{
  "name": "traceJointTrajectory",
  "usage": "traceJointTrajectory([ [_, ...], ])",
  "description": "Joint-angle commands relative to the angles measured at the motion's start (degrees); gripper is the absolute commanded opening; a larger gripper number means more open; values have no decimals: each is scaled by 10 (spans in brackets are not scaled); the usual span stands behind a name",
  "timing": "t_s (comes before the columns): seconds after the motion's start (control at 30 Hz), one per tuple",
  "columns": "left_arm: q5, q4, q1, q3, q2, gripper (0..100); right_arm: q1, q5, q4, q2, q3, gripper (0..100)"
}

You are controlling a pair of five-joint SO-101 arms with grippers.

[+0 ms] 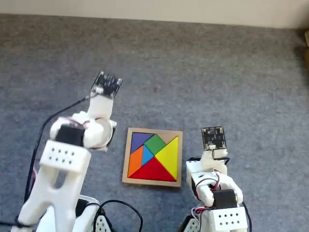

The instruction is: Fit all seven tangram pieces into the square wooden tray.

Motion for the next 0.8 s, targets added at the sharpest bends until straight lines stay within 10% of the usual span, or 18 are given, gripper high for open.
traceJointTrajectory([
  [0.0,4,-49,-8,62,-67,7,-4,-3,3,-6,85,19],
  [0.77,4,-217,-9,432,-334,8,-4,-3,3,-6,85,19],
])
